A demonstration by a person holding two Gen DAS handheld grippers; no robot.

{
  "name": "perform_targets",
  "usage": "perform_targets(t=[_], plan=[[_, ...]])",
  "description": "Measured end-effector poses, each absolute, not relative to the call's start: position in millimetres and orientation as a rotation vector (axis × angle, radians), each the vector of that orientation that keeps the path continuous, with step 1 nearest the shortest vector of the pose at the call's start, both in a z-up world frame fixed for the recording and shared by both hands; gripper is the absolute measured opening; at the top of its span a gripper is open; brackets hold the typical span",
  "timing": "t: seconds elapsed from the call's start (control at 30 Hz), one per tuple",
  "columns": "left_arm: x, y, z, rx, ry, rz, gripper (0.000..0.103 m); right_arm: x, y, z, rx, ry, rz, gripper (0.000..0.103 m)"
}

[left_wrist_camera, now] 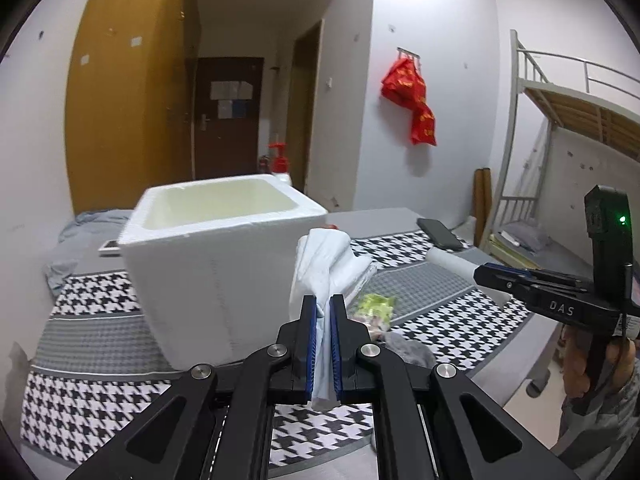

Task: Organize soft objects
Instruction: 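Carry the tissue with the left tool while the right tool carries the foam stick over the foam box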

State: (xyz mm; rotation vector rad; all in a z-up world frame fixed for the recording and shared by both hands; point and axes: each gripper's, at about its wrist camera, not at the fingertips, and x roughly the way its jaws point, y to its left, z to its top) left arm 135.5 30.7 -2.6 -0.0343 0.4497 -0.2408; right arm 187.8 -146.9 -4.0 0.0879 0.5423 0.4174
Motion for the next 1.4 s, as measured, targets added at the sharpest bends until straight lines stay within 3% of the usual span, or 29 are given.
perform_targets(t=[1.4], plan=[[92,129,7,-0.099,0.401,0.067,0.007,198,-29,58,-0.053,0.429,0.672,0.02]])
